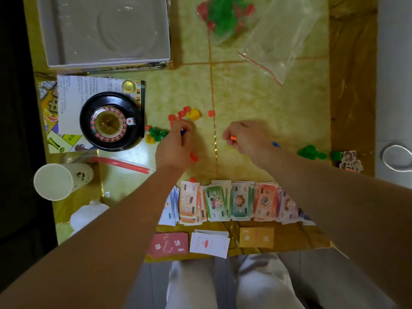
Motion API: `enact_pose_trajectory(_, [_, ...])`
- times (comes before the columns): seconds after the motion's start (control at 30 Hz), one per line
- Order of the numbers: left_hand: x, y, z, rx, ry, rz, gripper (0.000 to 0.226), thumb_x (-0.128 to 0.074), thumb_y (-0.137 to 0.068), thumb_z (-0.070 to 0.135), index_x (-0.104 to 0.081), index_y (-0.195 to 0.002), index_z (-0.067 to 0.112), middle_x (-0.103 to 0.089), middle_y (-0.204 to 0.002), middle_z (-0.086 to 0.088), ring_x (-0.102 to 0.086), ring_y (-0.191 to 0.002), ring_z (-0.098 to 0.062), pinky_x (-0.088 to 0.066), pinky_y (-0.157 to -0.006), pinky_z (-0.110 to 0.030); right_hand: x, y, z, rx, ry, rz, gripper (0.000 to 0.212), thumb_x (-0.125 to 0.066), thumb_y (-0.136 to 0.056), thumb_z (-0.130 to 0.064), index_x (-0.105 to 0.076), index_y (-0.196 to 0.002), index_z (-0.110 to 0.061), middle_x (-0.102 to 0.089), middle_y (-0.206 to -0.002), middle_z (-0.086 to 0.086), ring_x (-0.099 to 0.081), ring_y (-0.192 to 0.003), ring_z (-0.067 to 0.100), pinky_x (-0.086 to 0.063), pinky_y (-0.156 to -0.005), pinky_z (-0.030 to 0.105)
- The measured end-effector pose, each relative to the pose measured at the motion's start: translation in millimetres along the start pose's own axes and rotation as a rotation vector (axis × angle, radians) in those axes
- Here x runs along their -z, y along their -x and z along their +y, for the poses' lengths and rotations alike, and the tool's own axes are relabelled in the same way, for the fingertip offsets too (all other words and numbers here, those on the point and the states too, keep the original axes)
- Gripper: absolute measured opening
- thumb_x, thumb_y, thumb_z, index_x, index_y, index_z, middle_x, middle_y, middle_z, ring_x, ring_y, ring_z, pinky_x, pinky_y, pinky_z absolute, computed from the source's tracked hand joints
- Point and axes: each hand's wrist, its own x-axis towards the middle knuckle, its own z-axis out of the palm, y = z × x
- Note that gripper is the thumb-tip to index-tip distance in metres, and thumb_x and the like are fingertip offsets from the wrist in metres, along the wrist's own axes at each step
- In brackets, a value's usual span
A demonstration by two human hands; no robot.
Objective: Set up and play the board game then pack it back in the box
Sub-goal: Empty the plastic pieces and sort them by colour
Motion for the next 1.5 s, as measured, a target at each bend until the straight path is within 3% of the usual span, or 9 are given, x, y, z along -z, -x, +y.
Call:
enact_pose_trajectory(0.2, [22,14,-7,-0.041,0.025,0.012,0.026,-0.038,-0.096,0.016,-0.049,-0.111,0.034,-0.058,-0.07,-0.013,-0.051,-0.054,-0.024,-0.041,-0.052,-0.036,-23,12,-9,-0.105,0.472,-0.281,0.034,-0.044,-0.094,-0.016,-0.07,-0.071,-0.015,-0.046,-0.053,-0.002,-0.036,-0.049,0.013,-0.028,-0.044,0.022])
enact_pose_trajectory(0.37, [30,23,-16,0.054,-0.021,-0.098,0.025,-0.044,-0.093,0.014,-0.06,-0.08,0.029,-0.064,-0.077,-0.001,-0.059,-0.069,-0.023,-0.048,-0.065,-0.036,-39,19,-6,-0.252,0.625,-0.435,0.025,-0.052,-0.09,-0.017,-0.069,-0.071,-0.013,-0.038,-0.051,-0.002,-0.028,-0.047,0.013,-0.028,-0.05,0.025])
enact_pose_trajectory(0.57, [45,41,-42,0.174,-0.112,-0.234,0.035,-0.045,-0.093,0.015,-0.067,-0.067,0.024,-0.052,-0.053,0.006,-0.044,-0.048,-0.015,-0.033,-0.05,-0.025,-57,19,-1,-0.426,0.565,-0.532,0.026,-0.049,-0.092,-0.008,-0.068,-0.108,-0.002,-0.033,-0.048,-0.004,-0.019,-0.04,0.009,-0.015,-0.037,0.019])
enact_pose_trajectory(0.67, [48,44,-47,0.224,-0.081,-0.309,0.034,-0.045,-0.093,0.016,-0.069,-0.069,0.024,-0.06,-0.062,-0.002,-0.051,-0.056,-0.02,-0.037,-0.054,-0.025,-65,19,1,-0.537,0.494,-0.585,0.033,-0.037,-0.097,-0.006,-0.06,-0.119,-0.001,-0.032,-0.045,-0.006,-0.019,-0.035,0.006,-0.015,-0.034,0.017])
enact_pose_trajectory(0.83, [39,43,-45,0.269,0.019,-0.325,0.03,-0.049,-0.097,0.032,-0.073,-0.091,0.015,-0.05,-0.057,-0.002,-0.041,-0.048,-0.018,-0.031,-0.05,-0.025,-73,14,1,-0.502,0.319,-0.443,0.031,-0.037,-0.096,-0.005,-0.058,-0.118,0.0,-0.036,-0.047,-0.004,-0.022,-0.033,0.006,-0.017,-0.031,0.017])
enact_pose_trajectory(1.0, [36,40,-37,0.212,0.06,-0.226,0.025,-0.042,-0.096,0.023,-0.06,-0.113,0.02,-0.059,-0.082,-0.002,-0.055,-0.066,-0.024,-0.044,-0.058,-0.031,-67,9,-6,-0.382,0.104,-0.353,0.028,-0.037,-0.097,-0.006,-0.06,-0.112,-0.004,-0.036,-0.044,-0.006,-0.022,-0.034,0.006,-0.016,-0.032,0.017])
enact_pose_trajectory(1.1, [39,40,-37,0.21,-0.088,-0.164,0.024,-0.041,-0.096,0.024,-0.062,-0.107,0.017,-0.065,-0.089,-0.008,-0.058,-0.073,-0.03,-0.051,-0.068,-0.039,-60,9,-7,-0.414,0.269,-0.29,0.031,-0.033,-0.097,-0.007,-0.063,-0.106,-0.005,-0.038,-0.05,-0.004,-0.022,-0.037,0.007,-0.017,-0.034,0.017])
enact_pose_trajectory(1.23, [38,40,-34,0.196,-0.022,-0.314,0.028,-0.045,-0.093,0.017,-0.072,-0.088,0.014,-0.056,-0.062,-0.004,-0.046,-0.054,-0.02,-0.041,-0.056,-0.031,-57,9,-8,-0.341,0.277,-0.212,0.029,-0.037,-0.097,-0.008,-0.063,-0.107,-0.004,-0.04,-0.056,0.0,-0.023,-0.043,0.009,-0.018,-0.033,0.017])
enact_pose_trajectory(1.5, [36,25,-28,0.122,-0.056,-0.184,0.023,-0.042,-0.096,0.02,-0.061,-0.11,0.024,-0.055,-0.075,0.003,-0.05,-0.064,-0.018,-0.038,-0.059,-0.028,-69,6,-13,-0.126,0.153,-0.208,0.025,-0.039,-0.097,-0.008,-0.064,-0.101,-0.009,-0.041,-0.056,0.002,-0.025,-0.043,0.01,-0.019,-0.034,0.016])
